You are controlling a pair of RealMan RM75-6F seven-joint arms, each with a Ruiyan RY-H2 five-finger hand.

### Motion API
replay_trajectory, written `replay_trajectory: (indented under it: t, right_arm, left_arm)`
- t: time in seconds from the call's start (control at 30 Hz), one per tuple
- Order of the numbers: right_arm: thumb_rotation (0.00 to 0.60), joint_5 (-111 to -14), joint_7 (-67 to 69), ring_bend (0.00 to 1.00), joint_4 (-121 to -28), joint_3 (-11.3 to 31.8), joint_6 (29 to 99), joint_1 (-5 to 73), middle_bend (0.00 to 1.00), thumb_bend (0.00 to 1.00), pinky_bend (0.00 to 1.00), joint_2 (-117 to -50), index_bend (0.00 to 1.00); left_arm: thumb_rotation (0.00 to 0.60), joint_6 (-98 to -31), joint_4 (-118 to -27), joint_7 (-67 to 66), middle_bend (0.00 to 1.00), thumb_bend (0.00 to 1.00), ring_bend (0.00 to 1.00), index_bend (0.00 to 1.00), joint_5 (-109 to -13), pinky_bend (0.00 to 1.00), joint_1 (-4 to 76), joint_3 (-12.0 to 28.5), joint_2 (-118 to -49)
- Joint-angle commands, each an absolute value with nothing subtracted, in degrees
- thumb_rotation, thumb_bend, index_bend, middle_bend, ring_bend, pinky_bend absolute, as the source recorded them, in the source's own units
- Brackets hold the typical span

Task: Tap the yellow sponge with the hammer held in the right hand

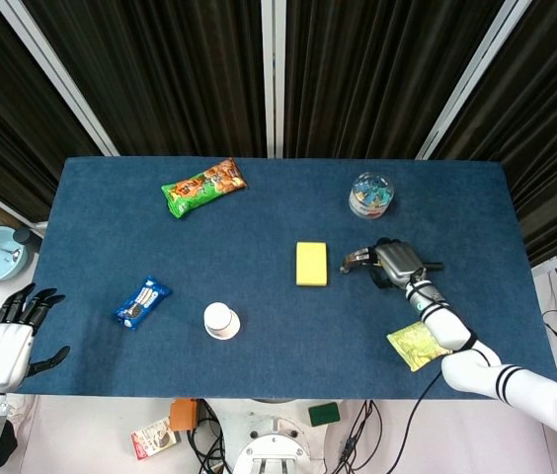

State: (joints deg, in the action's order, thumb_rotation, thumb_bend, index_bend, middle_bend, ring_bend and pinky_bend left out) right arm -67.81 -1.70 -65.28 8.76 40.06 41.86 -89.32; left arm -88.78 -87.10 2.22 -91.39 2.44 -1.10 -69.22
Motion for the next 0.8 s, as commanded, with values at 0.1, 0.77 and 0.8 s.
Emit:
replay_trajectory:
  t: [0.1,0.77,0.8]
  right_arm:
    - [0.600,-67.75,-1.65,0.21,-64.80,8.55,39.95,41.89,0.43,0.57,0.29,-89.55,0.48]
    - [0.600,-69.04,0.65,0.33,-63.11,8.61,40.89,41.93,0.54,0.97,0.38,-90.28,0.62]
    - [0.600,-69.35,1.08,0.34,-63.11,8.65,41.10,41.91,0.54,0.99,0.38,-90.29,0.63]
  left_arm:
    - [0.600,-88.91,-86.94,2.38,0.17,0.14,0.05,0.20,-91.32,0.11,2.29,-1.11,-69.26]
    - [0.600,-88.90,-86.42,2.63,0.17,0.15,0.05,0.20,-90.77,0.11,1.81,-1.12,-69.43]
    - [0.600,-88.87,-86.39,2.65,0.17,0.15,0.05,0.20,-90.75,0.11,1.80,-1.13,-69.46]
